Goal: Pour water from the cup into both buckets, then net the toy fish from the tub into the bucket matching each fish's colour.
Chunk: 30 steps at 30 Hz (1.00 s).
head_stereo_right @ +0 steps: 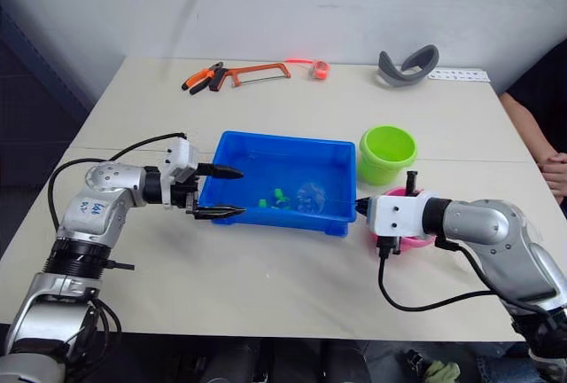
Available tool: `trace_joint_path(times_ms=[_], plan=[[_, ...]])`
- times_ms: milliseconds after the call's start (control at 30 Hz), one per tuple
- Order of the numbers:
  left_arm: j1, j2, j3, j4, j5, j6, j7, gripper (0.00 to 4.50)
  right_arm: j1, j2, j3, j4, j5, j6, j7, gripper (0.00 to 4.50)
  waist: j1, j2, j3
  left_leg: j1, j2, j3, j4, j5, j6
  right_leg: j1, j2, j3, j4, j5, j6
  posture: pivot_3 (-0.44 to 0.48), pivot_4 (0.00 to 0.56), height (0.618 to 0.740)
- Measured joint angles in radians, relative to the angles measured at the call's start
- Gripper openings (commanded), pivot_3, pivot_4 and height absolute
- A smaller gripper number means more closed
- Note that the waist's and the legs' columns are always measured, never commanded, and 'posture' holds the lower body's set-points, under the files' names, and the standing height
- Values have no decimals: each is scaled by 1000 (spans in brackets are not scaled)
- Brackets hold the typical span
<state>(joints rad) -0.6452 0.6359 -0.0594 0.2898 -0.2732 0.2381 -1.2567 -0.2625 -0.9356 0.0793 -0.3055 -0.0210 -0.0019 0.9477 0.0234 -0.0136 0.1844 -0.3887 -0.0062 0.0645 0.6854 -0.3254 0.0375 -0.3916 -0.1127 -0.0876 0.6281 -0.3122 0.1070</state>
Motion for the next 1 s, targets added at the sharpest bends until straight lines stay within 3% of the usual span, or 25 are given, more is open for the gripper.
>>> trace_joint_path(times_ms=[300,500,1000], plan=[[-7,7,0,4,2,-1,-16,4479,-3,45,34,33,-2,-23,4,0,-2,0,0,0,0,0,0,0,0,0,0,0,0,0,0,0,150,740],[-6,7,1,3,2,1,-15,4479,-6,112,-11,-12,156,200,1,0,-1,0,0,0,0,-1,0,0,0,0,-1,-1,0,0,0,0,150,740],[-14,-39,7,3,-18,19,11,4479,-15,152,-145,-99,398,615,-98,0,2,0,0,-1,0,-1,0,0,0,0,-2,-1,0,0,0,0,150,740]])
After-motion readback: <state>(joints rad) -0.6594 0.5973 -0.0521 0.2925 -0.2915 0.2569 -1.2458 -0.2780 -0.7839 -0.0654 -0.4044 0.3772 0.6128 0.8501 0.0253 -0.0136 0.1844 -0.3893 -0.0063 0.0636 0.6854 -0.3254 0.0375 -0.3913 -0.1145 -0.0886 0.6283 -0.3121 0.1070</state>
